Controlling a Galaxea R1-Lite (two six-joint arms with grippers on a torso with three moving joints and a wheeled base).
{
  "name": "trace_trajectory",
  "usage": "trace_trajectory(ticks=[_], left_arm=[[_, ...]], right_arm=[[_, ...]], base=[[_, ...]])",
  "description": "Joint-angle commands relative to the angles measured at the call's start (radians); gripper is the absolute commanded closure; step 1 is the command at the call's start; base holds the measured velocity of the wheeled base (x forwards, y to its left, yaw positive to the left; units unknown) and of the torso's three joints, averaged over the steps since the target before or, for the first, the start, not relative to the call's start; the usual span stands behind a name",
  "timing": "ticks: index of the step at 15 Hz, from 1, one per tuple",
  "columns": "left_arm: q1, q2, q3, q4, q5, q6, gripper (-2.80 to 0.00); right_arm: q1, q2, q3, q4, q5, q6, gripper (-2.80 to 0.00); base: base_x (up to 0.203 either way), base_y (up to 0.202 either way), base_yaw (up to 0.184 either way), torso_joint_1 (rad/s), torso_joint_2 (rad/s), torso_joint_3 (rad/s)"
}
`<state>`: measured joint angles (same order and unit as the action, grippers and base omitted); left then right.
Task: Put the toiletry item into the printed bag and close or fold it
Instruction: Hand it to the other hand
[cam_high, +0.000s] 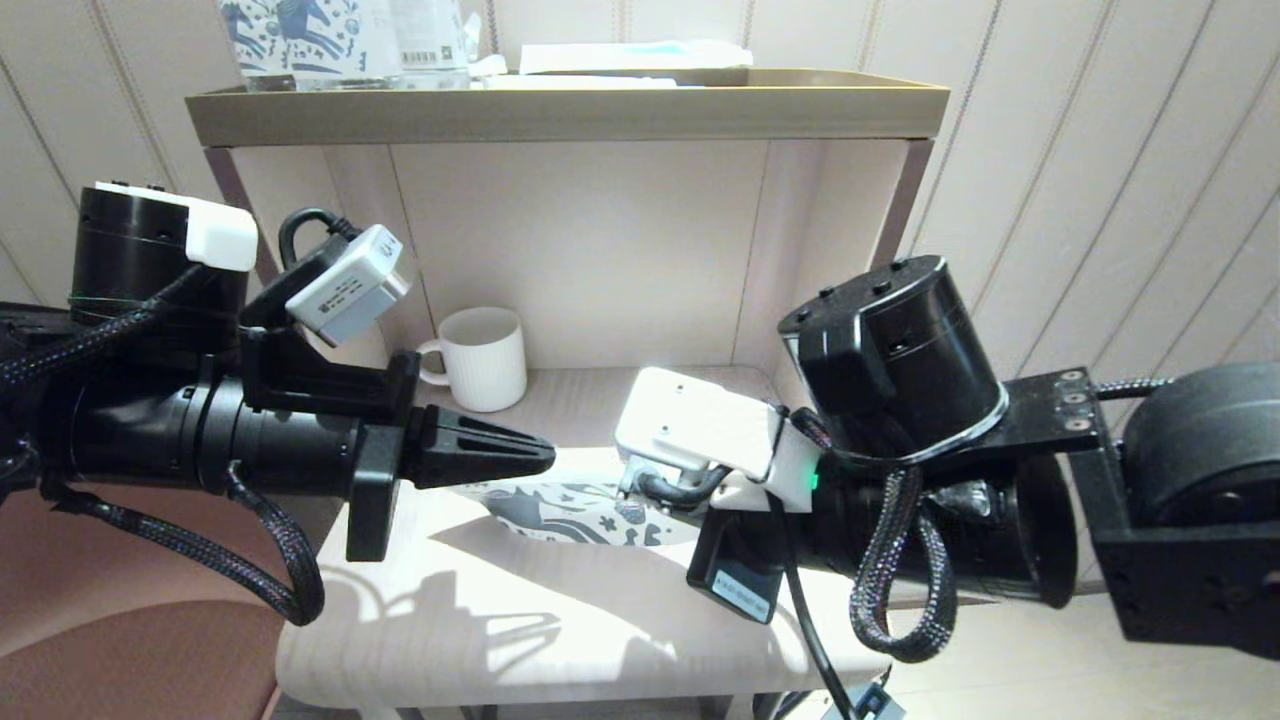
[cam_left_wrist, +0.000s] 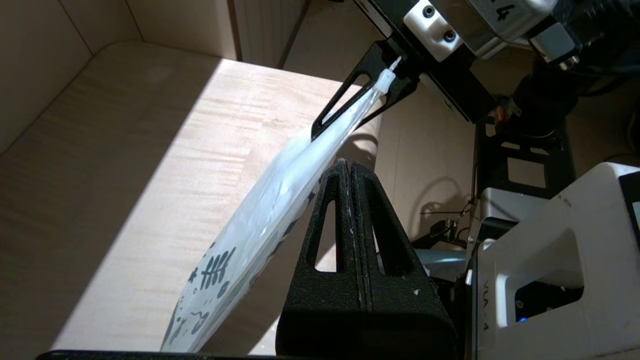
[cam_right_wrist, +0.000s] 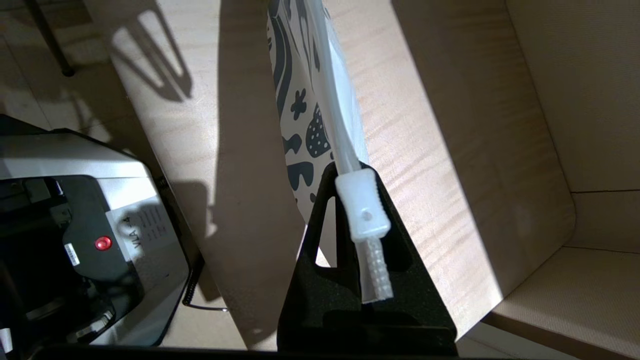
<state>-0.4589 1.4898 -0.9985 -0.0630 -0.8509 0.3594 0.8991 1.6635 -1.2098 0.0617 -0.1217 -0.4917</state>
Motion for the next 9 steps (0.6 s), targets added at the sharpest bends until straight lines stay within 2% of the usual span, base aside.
trace_trajectory(ticks=[1, 4, 5, 9], left_arm=[[0.000, -0.023, -0.009, 0.006, 0.002, -0.002, 0.00], [-0.001, -0.034, -0.004, 0.000, 0.007, -0.001, 0.00], [0.000, -0.036, 0.001, 0.000, 0.007, 0.006, -2.80], [-0.001, -0.032, 0.011, 0.000, 0.001, 0.010, -2.80]], right_arm=[[0.004, 0.007, -0.001, 0.001, -0.001, -0.002, 0.00], [0.004, 0.001, -0.001, 0.001, -0.001, -0.002, 0.00], [0.004, 0.001, -0.003, 0.001, -0.002, -0.002, 0.00], [0.020, 0.012, -0.020, 0.001, -0.003, -0.004, 0.00]], base=[[0.000, 0.000, 0.000, 0.000, 0.00, 0.000], [0.000, 0.000, 0.000, 0.000, 0.00, 0.000], [0.000, 0.000, 0.000, 0.000, 0.00, 0.000], [0.000, 0.000, 0.000, 0.000, 0.00, 0.000]])
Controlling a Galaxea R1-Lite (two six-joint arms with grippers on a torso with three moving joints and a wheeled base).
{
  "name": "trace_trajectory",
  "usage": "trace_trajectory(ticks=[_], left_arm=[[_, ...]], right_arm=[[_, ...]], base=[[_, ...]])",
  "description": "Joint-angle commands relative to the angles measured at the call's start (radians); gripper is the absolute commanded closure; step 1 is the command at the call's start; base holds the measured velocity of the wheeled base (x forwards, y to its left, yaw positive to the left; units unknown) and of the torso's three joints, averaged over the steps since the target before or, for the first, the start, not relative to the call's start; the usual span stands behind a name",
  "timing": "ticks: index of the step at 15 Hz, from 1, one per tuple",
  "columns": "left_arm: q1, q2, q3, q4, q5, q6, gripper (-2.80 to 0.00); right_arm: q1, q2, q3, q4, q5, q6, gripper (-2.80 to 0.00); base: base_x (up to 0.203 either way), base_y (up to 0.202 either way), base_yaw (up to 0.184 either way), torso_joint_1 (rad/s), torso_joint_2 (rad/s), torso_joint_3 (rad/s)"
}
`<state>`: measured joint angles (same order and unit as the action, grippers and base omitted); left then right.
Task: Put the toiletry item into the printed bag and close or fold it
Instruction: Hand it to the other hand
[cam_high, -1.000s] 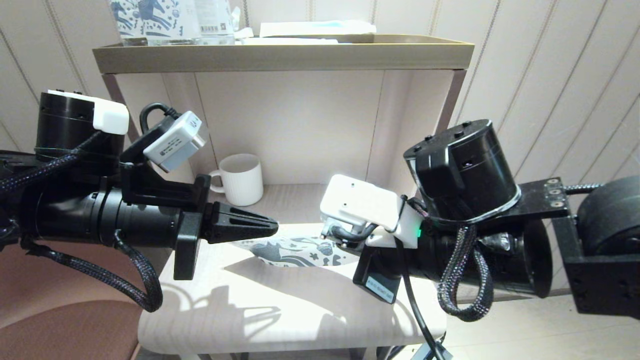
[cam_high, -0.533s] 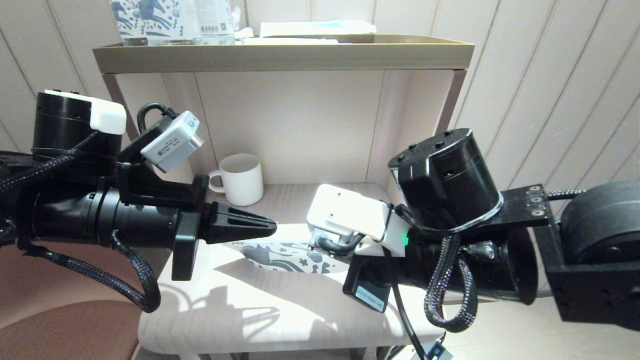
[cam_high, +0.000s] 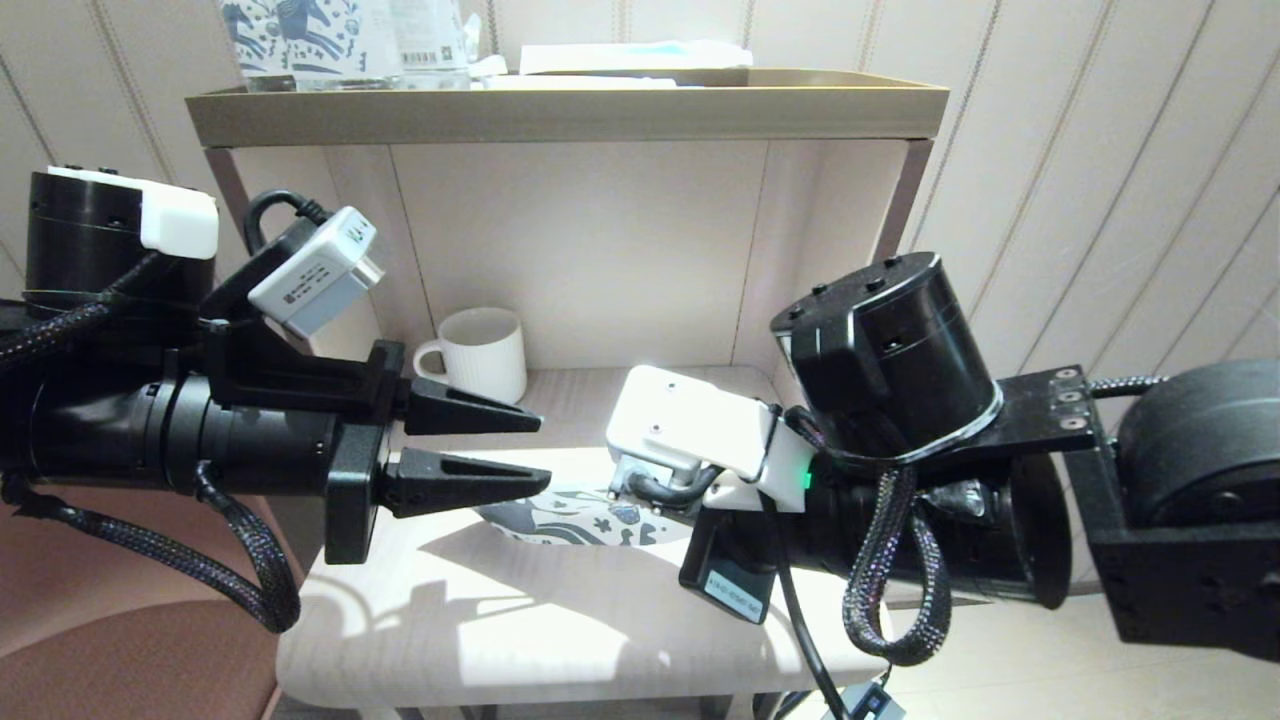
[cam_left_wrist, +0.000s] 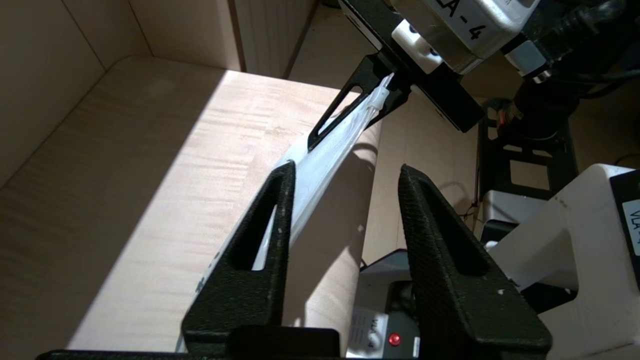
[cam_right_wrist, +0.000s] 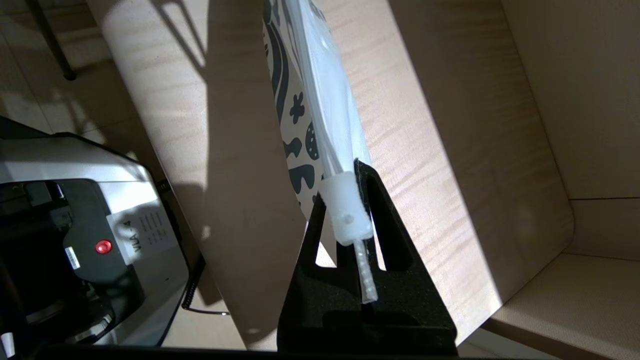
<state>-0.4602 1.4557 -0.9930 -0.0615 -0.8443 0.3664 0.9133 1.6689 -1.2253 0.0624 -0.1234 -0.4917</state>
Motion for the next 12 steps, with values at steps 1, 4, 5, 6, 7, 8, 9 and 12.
trace_trajectory(ticks=[1, 4, 5, 6, 7, 8, 9, 12], left_arm=[[0.000, 0.007, 0.005, -0.001, -0.007, 0.003, -2.80], [-0.002, 0.023, 0.005, -0.001, -0.006, 0.006, -2.80], [-0.003, 0.026, 0.004, -0.001, -0.006, 0.008, -2.80], [-0.002, 0.029, 0.004, -0.004, -0.006, 0.009, -2.80], [-0.003, 0.035, 0.007, -0.011, -0.006, 0.014, -2.80], [-0.003, 0.041, 0.008, -0.012, -0.006, 0.020, -2.80], [-0.005, 0.046, 0.010, -0.012, -0.006, 0.023, -2.80], [-0.008, 0.053, 0.018, -0.018, -0.006, 0.035, -2.80]], right_arm=[[0.006, 0.011, -0.009, 0.001, -0.001, -0.004, 0.00], [0.026, 0.033, -0.029, 0.001, 0.001, -0.004, 0.00], [0.035, 0.046, -0.035, 0.000, 0.001, -0.004, 0.00], [0.040, 0.064, -0.047, -0.001, 0.002, -0.004, 0.00], [0.049, 0.084, -0.060, -0.002, 0.004, -0.003, 0.00], [0.059, 0.103, -0.072, -0.005, 0.008, -0.002, 0.00], [0.065, 0.118, -0.080, -0.011, 0.011, -0.002, 0.00], [0.072, 0.135, -0.098, -0.015, 0.017, -0.001, 0.00]], base=[[0.000, 0.000, 0.000, 0.000, 0.00, 0.000], [0.000, 0.000, 0.000, 0.000, 0.00, 0.000], [0.000, 0.000, 0.000, 0.000, 0.00, 0.000], [0.000, 0.000, 0.000, 0.000, 0.00, 0.000], [0.000, 0.000, 0.000, 0.000, 0.00, 0.000], [0.000, 0.000, 0.000, 0.000, 0.00, 0.000], [0.000, 0.000, 0.000, 0.000, 0.00, 0.000], [0.000, 0.000, 0.000, 0.000, 0.00, 0.000]])
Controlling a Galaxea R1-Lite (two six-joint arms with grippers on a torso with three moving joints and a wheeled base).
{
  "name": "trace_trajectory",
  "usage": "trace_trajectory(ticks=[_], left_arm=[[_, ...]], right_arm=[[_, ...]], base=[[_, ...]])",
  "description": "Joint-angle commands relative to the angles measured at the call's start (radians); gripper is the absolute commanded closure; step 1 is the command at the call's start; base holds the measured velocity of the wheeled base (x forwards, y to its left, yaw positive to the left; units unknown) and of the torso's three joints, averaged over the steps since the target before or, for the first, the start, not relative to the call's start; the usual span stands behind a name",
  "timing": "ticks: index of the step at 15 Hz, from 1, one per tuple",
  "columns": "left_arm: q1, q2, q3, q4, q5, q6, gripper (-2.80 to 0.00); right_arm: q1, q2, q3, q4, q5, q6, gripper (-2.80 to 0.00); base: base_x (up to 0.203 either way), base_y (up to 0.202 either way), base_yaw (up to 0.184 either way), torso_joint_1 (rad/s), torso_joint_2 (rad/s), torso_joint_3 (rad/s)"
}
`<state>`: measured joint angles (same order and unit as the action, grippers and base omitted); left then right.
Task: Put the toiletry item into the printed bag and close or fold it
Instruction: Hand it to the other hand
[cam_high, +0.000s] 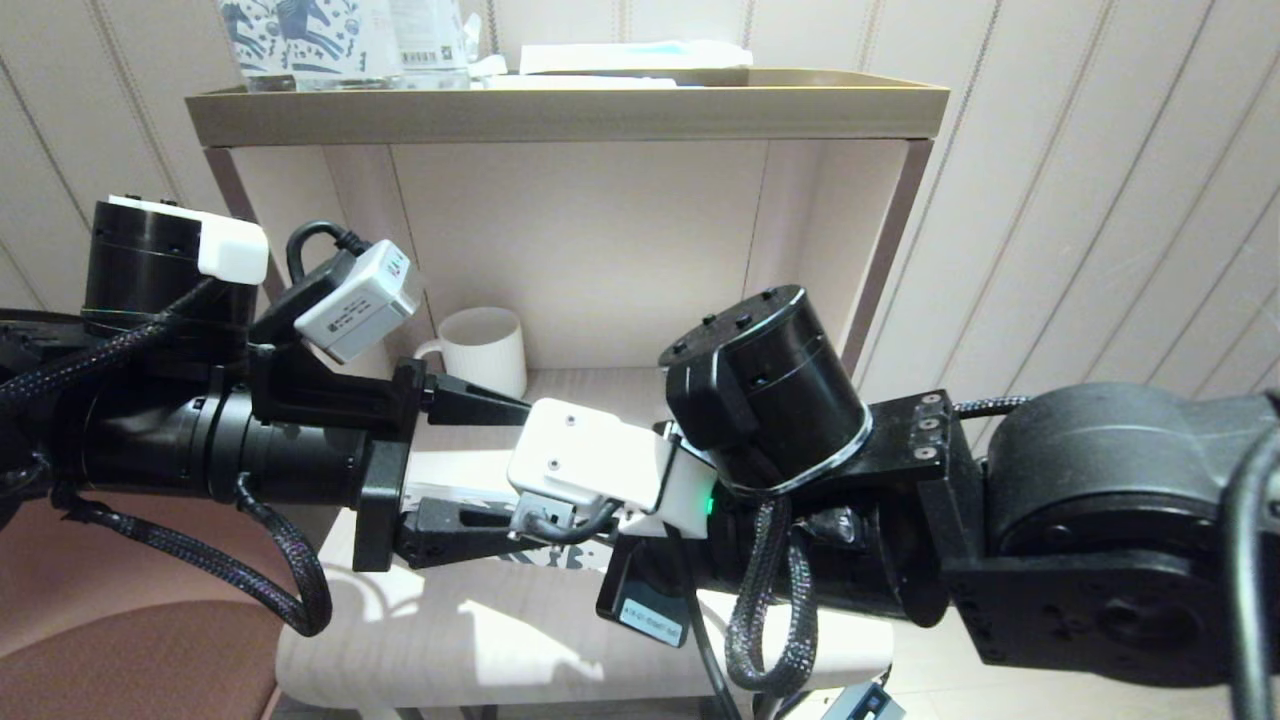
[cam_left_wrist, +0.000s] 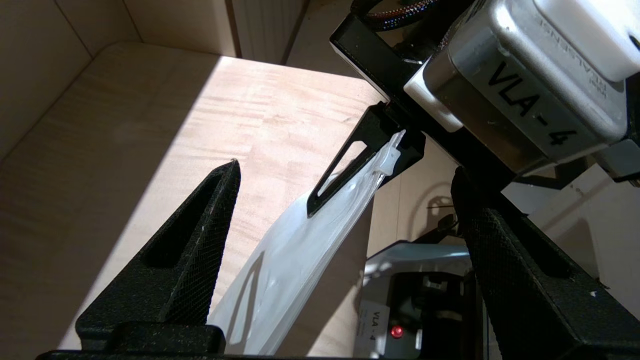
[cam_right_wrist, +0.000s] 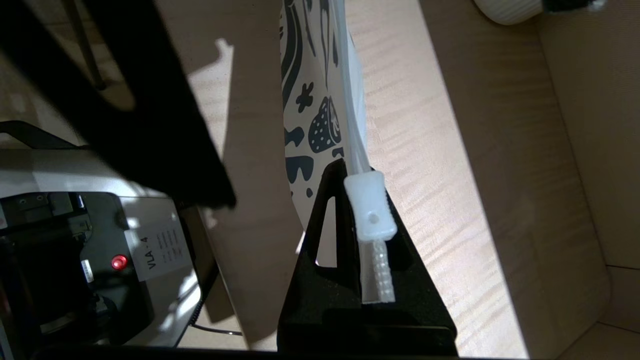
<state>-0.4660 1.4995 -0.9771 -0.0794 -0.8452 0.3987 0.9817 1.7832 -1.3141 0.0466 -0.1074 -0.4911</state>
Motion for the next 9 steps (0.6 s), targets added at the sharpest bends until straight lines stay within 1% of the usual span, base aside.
trace_trajectory(ticks=[1, 6, 9], left_arm=[[-0.008, 0.013, 0.006, 0.000, -0.005, 0.003, -2.80], [-0.051, 0.026, 0.022, -0.002, 0.002, 0.006, -2.80], [-0.056, 0.031, 0.027, -0.005, 0.005, 0.019, -2.80]], right_arm=[[0.006, 0.020, -0.013, 0.002, 0.003, -0.001, 0.00], [0.009, 0.021, -0.014, 0.002, 0.003, 0.000, 0.00], [0.008, 0.021, -0.010, 0.002, 0.007, 0.002, 0.00]], base=[[0.000, 0.000, 0.000, 0.000, 0.00, 0.000], [0.000, 0.000, 0.000, 0.000, 0.00, 0.000], [0.000, 0.000, 0.000, 0.000, 0.00, 0.000]])
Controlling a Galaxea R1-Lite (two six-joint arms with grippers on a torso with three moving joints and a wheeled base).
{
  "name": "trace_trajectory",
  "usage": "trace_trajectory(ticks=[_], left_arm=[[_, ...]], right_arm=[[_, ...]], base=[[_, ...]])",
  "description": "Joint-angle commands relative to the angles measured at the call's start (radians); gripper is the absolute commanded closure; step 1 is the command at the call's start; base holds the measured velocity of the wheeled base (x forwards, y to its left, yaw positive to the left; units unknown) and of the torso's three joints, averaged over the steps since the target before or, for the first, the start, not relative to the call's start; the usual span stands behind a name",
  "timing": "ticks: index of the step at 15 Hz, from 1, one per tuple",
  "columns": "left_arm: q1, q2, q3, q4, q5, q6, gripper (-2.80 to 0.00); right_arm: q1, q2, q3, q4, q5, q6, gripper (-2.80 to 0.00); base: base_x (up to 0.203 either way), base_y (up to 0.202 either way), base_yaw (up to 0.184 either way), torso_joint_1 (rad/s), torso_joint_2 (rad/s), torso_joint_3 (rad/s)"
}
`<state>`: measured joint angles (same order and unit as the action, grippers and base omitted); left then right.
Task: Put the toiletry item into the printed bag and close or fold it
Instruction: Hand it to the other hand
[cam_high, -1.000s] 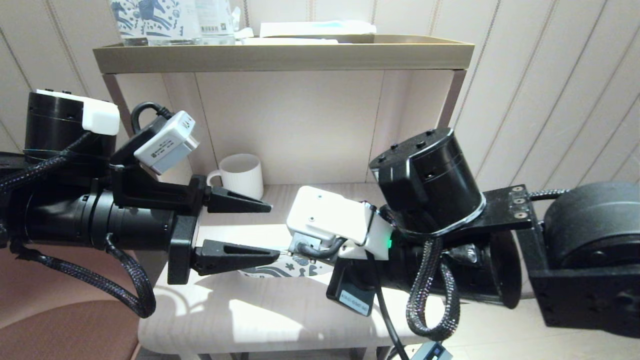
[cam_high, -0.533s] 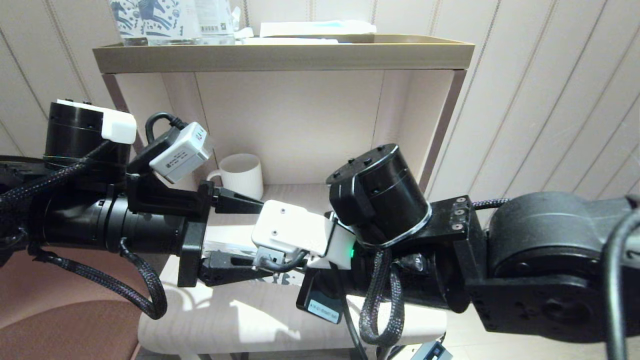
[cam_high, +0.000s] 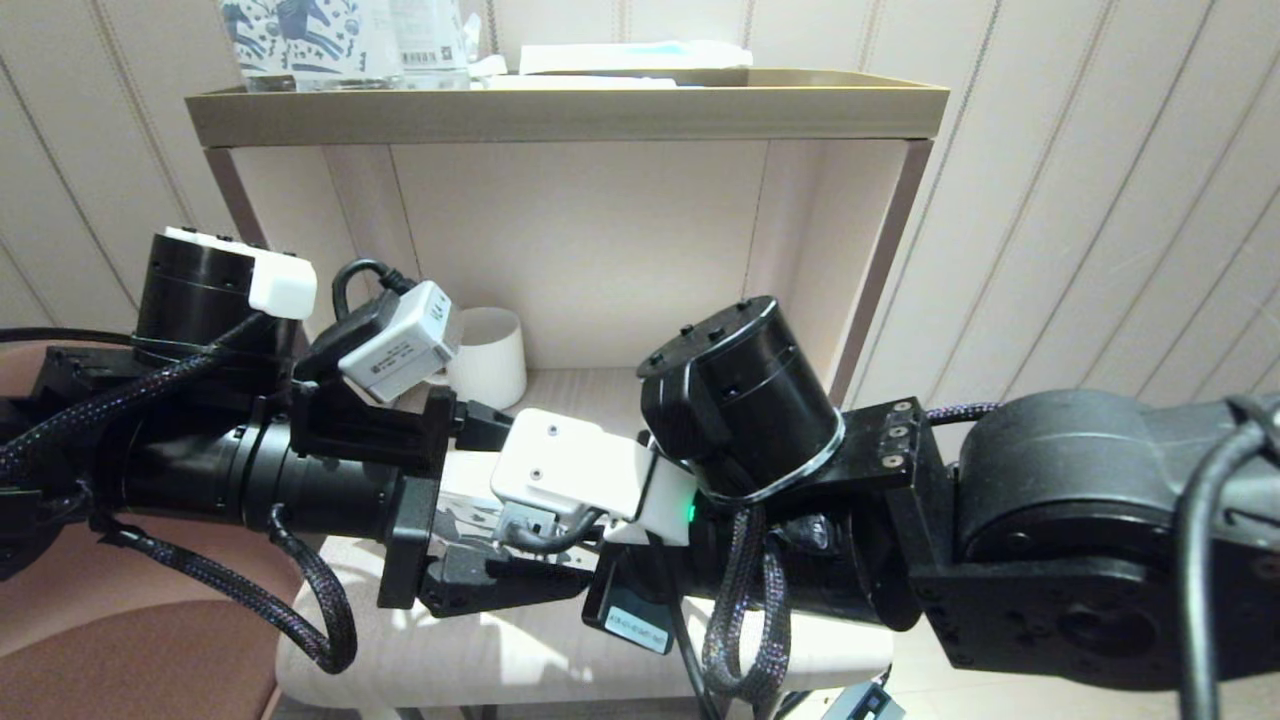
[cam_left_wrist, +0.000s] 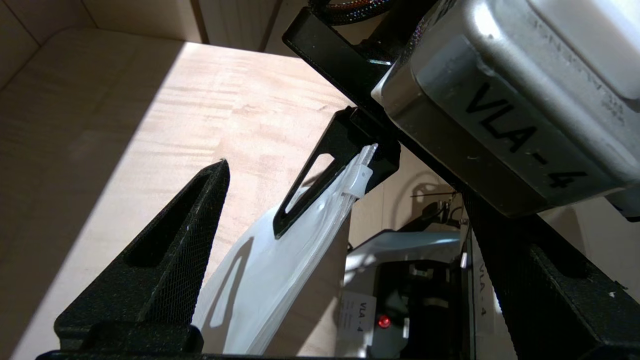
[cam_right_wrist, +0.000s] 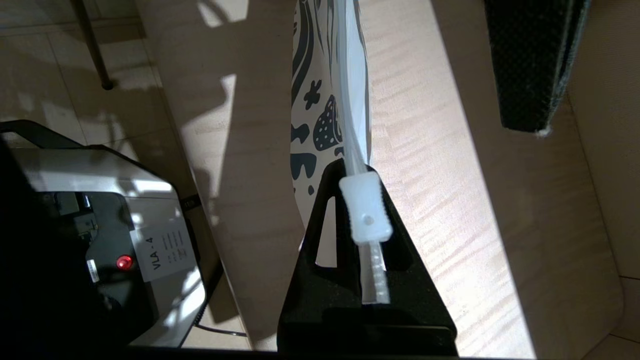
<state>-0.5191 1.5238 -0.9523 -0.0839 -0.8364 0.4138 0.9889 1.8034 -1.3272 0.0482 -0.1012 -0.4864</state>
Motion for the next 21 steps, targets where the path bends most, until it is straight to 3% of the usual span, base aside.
trace_trajectory(ticks=[1, 5, 13, 15, 18, 21], left_arm=[[-0.004, 0.009, 0.004, 0.000, -0.004, 0.005, -2.80], [-0.002, 0.034, 0.009, -0.004, -0.004, 0.063, -2.80], [-0.002, 0.041, 0.009, -0.053, 0.022, 0.051, -2.80], [-0.002, 0.045, 0.024, -0.111, 0.058, 0.049, -2.80], [-0.002, 0.051, 0.083, -0.307, 0.143, 0.042, -2.80], [-0.002, 0.045, 0.111, -0.365, 0.155, 0.018, -2.80]], right_arm=[[0.000, 0.001, 0.005, 0.001, 0.008, -0.003, 0.00], [0.000, -0.001, 0.008, 0.002, 0.018, 0.006, 0.00], [0.000, 0.001, 0.006, 0.002, 0.023, 0.008, 0.00], [-0.001, 0.001, 0.006, 0.004, 0.026, 0.014, 0.00], [-0.008, -0.004, 0.010, 0.003, 0.041, 0.040, 0.00], [-0.009, -0.006, 0.010, 0.003, 0.041, 0.040, 0.00]], base=[[0.000, 0.000, 0.000, 0.000, 0.00, 0.000], [0.000, 0.000, 0.000, 0.000, 0.00, 0.000], [0.000, 0.000, 0.000, 0.000, 0.00, 0.000], [0.000, 0.000, 0.000, 0.000, 0.00, 0.000], [0.000, 0.000, 0.000, 0.000, 0.00, 0.000], [0.000, 0.000, 0.000, 0.000, 0.00, 0.000]])
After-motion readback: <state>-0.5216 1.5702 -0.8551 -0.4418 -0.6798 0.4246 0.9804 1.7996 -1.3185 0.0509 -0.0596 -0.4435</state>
